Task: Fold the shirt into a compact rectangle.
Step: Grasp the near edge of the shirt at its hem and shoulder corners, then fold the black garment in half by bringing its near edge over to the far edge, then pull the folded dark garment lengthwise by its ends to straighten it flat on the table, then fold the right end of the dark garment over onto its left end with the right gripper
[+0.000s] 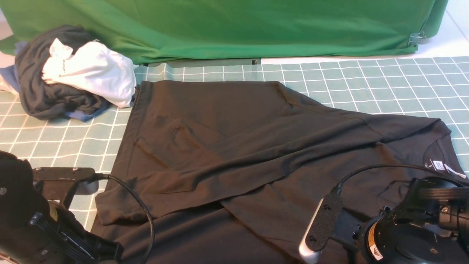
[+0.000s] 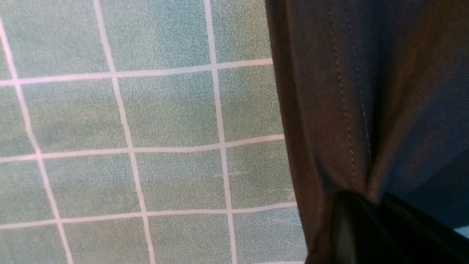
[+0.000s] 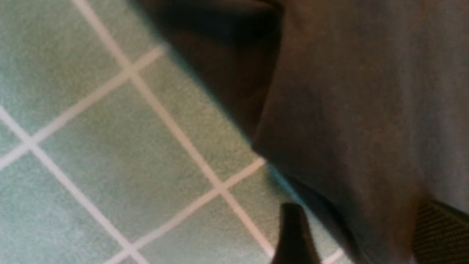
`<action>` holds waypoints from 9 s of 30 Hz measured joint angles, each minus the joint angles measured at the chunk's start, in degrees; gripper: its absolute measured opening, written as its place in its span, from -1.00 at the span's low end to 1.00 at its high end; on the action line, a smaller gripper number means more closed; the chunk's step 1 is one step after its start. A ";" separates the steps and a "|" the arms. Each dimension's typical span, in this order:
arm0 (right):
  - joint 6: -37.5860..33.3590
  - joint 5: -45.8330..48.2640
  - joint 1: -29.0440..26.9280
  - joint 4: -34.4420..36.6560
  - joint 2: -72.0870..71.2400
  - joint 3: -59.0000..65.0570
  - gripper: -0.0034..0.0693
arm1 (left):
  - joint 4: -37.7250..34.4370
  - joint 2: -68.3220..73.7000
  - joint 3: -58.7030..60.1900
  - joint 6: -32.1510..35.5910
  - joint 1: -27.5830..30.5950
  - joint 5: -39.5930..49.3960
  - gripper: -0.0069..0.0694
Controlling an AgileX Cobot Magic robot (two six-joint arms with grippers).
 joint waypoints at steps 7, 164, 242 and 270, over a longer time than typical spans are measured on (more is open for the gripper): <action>2.43 1.51 0.20 -2.18 0.02 -0.42 -0.78 | 0.02 -0.43 0.00 0.00 0.00 0.50 -0.76; -13.70 35.42 -60.57 12.78 27.14 -52.43 -0.69 | -8.28 42.79 -36.24 20.63 4.60 -14.36 -0.79; -4.54 22.62 -59.59 12.22 25.39 -50.64 0.72 | -9.11 25.06 -36.04 20.14 4.60 -3.03 -0.79; -7.27 26.14 -62.79 12.90 30.32 -53.37 -0.79 | -5.41 -0.56 -29.76 18.99 4.60 0.10 -0.79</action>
